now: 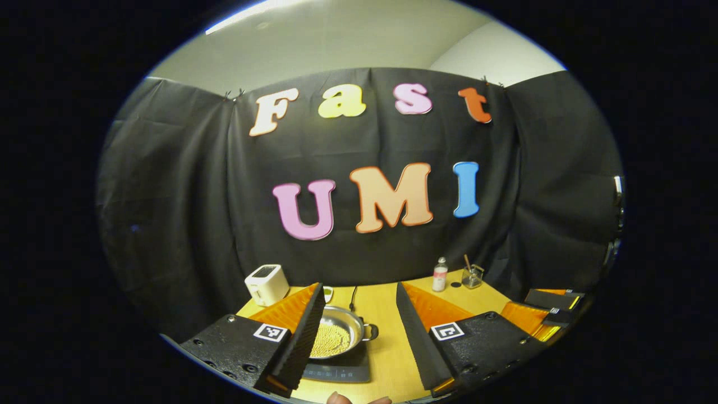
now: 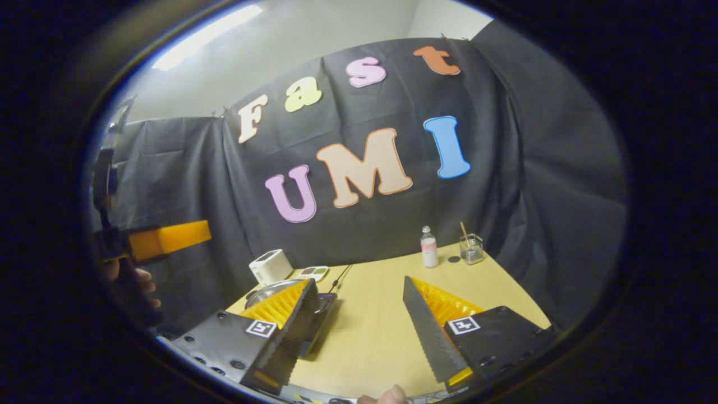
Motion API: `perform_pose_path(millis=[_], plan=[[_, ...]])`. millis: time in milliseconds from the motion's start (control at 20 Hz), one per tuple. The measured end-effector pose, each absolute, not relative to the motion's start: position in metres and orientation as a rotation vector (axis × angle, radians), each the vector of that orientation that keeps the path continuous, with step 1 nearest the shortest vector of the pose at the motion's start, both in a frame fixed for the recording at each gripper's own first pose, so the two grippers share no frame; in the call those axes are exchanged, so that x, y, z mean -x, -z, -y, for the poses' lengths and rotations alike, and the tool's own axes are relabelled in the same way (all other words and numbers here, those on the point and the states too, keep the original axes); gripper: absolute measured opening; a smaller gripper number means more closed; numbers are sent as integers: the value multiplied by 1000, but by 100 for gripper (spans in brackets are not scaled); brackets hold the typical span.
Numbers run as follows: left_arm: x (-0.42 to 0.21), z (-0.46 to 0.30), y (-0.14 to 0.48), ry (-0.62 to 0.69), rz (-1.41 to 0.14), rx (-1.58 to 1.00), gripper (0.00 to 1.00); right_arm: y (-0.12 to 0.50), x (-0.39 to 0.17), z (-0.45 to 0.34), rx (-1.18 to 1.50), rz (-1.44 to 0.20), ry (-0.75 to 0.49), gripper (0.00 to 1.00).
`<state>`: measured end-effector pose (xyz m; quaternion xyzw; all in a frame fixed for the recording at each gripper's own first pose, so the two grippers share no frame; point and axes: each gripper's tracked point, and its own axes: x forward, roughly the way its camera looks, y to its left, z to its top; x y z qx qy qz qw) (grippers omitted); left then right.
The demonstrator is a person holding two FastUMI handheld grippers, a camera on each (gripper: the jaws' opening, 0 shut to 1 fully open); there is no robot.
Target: First push the handle of the pot to place it horizontally, then grasp the pot with both hands and set it on the induction cooktop.
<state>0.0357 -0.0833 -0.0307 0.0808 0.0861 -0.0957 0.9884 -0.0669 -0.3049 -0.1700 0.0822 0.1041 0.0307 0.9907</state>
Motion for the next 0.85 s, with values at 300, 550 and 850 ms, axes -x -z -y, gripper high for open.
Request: perform_pose_path(millis=[300,550,850], plan=[[-5,81,10,229,-123,-77,77,114,85,310,-100,-65,17,95],[23,28,-6,207,-52,-124,77,73,113,301,29,33,81,92],[39,-16,15,191,-80,-93,77,83,138,276,96,-9,111,97]])
